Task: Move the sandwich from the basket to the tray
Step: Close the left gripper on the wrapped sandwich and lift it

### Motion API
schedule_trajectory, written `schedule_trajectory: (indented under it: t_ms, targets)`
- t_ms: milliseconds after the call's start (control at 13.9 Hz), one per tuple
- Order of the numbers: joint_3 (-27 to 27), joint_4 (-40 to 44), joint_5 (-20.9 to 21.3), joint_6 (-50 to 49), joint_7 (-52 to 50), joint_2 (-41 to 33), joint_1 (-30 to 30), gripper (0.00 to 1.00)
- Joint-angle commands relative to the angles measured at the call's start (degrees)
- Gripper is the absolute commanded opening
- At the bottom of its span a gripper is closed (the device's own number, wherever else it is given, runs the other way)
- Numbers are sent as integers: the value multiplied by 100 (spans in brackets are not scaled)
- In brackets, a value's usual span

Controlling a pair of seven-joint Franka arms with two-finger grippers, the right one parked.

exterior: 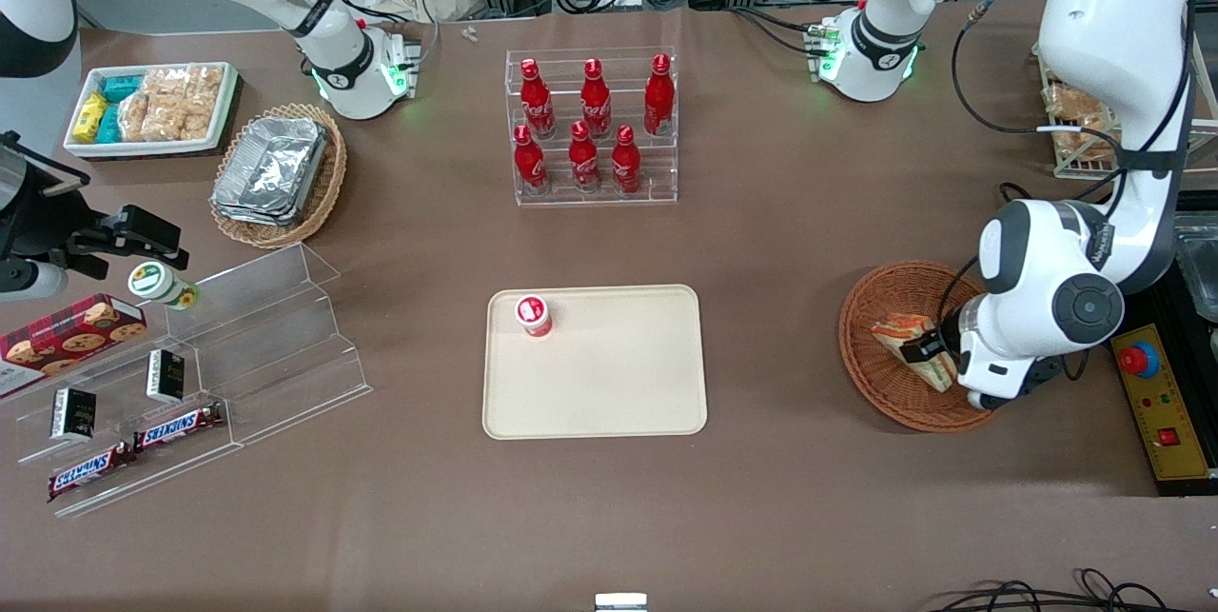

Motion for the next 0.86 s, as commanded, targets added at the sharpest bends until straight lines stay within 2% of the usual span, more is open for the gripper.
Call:
schedule_trajectory:
  t_ms: [0,288,360,432,649,793]
  targets:
    - [-23,-26,47,133,-147,106,44,94]
    - [-14,-87,20,282,-165,203,44,93]
    - [-14,-87,11,282,-226,212,44,89]
    - [-14,-87,11,282,-322,238,44,82]
    - [-23,-61,20,195,-551,195,35,47]
    - [-40,18,20,-137,-551,98,18,29]
